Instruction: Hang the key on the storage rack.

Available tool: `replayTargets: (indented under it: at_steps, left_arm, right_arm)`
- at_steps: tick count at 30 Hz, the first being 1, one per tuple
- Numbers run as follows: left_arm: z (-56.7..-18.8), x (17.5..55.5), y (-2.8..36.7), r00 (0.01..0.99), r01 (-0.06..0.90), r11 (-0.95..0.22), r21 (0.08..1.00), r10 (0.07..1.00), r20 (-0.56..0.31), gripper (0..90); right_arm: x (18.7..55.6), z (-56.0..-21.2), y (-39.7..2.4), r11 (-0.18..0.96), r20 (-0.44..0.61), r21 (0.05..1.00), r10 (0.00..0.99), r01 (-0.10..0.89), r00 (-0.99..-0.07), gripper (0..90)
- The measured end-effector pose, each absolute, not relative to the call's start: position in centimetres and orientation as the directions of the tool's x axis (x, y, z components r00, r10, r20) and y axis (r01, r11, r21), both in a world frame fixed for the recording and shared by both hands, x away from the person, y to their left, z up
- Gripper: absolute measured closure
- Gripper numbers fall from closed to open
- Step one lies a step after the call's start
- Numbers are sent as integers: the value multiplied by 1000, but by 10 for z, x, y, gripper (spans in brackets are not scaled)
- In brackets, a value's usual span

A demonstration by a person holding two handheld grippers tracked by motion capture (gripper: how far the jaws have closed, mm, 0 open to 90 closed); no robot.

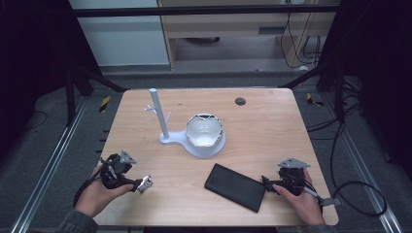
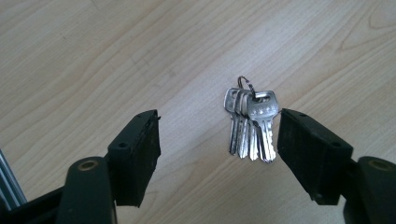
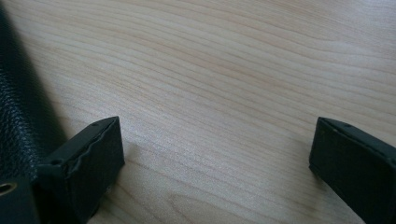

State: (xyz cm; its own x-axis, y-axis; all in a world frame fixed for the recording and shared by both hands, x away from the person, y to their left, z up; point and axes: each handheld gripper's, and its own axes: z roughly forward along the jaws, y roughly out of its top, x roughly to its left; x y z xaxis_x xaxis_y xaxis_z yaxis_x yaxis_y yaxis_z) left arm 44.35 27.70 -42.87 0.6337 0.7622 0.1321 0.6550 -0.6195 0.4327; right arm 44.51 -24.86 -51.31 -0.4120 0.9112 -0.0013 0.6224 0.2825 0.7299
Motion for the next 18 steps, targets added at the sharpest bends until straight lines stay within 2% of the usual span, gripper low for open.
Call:
replayTargets:
  at_steps: [6, 7, 13, 18]
  left_arm:
    - [-444, 443, 269, 663, 669, -640, 378, 744, 85, 370]
    - [-449, 443, 266, 668, 672, -644, 365, 740, 76, 404]
    - [-456, 448, 261, 678, 677, -651, 344, 733, 54, 511]
    - [-458, 450, 260, 680, 679, -650, 340, 732, 42, 552]
  right_arm:
    - [445, -513, -249, 283, -1, 730, 911, 622, -412, 33]
    - [445, -513, -249, 283, -2, 730, 911, 622, -412, 33]
    - [445, -513, -249, 282, -1, 730, 911, 622, -412, 33]
    - [445, -513, -249, 282, -1, 730, 911, 623, -412, 33]
